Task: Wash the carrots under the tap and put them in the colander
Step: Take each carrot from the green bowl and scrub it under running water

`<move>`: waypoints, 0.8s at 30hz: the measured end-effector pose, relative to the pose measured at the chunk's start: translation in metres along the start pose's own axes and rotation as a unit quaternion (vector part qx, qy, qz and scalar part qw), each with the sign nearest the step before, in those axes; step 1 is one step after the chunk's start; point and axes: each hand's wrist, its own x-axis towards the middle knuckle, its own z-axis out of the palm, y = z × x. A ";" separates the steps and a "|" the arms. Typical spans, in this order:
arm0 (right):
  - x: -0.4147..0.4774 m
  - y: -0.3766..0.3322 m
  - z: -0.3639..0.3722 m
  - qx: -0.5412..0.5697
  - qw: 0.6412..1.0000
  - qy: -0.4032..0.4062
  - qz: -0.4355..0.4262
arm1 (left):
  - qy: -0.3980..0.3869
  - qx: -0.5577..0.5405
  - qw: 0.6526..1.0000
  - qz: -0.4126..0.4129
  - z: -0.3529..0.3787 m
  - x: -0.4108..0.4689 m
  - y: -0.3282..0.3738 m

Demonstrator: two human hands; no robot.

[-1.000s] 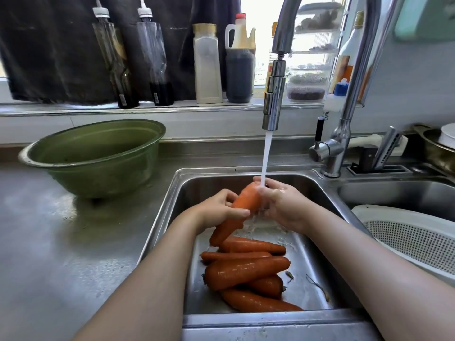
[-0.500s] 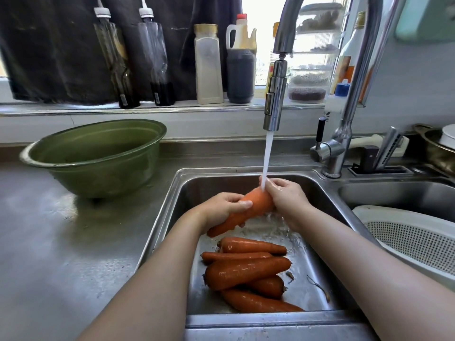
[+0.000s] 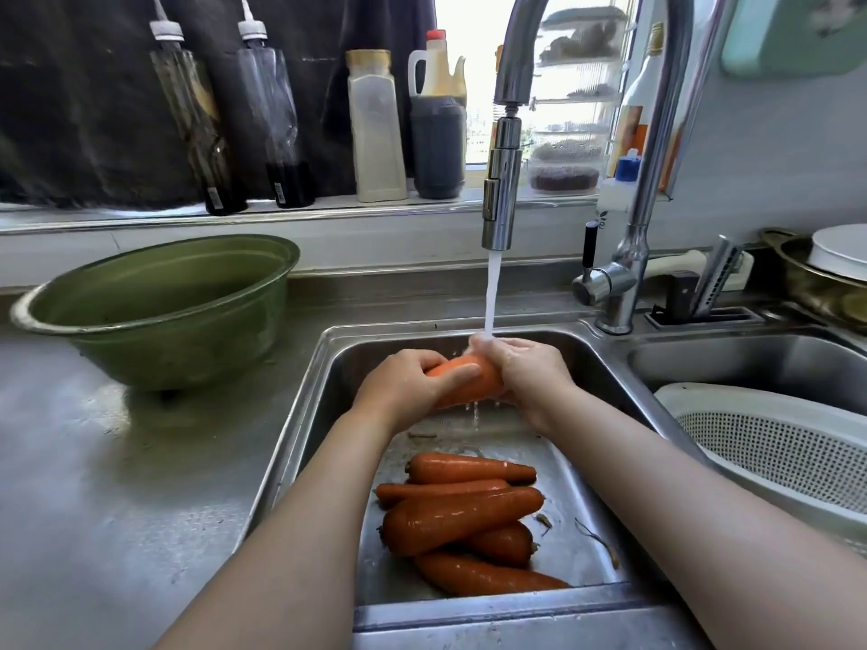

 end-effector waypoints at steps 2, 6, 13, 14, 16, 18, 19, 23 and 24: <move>-0.002 -0.001 -0.002 -0.027 1.000 -0.010 0.006 | 0.006 0.017 1.000 0.002 0.002 0.001 0.001; 0.000 0.004 -0.016 -0.005 0.983 -0.178 0.050 | 0.027 0.023 0.998 -0.046 -0.004 0.002 -0.010; 0.009 -0.001 -0.022 0.093 0.955 -0.275 0.056 | -0.034 -0.158 0.970 -0.184 -0.001 0.003 -0.005; 0.008 -0.002 -0.022 0.110 0.950 -0.287 0.055 | -0.047 -0.179 0.964 -0.191 0.000 0.003 -0.003; 0.006 -0.002 -0.022 0.124 0.945 -0.298 0.050 | -0.076 -0.212 0.954 -0.199 0.003 0.003 -0.002; 0.006 0.001 -0.021 0.098 0.955 -0.279 0.028 | -0.117 -0.230 0.946 -0.195 0.005 0.002 -0.002; 0.007 0.003 -0.019 0.079 0.964 -0.255 0.016 | -0.138 -0.237 0.942 -0.191 0.005 0.002 -0.003; 0.009 0.005 -0.012 0.046 0.992 -0.118 0.015 | -0.185 -0.220 0.946 -0.150 0.006 0.002 -0.005; 0.010 0.006 -0.013 0.042 0.994 -0.097 0.020 | -0.191 -0.210 0.950 -0.133 0.006 0.002 -0.004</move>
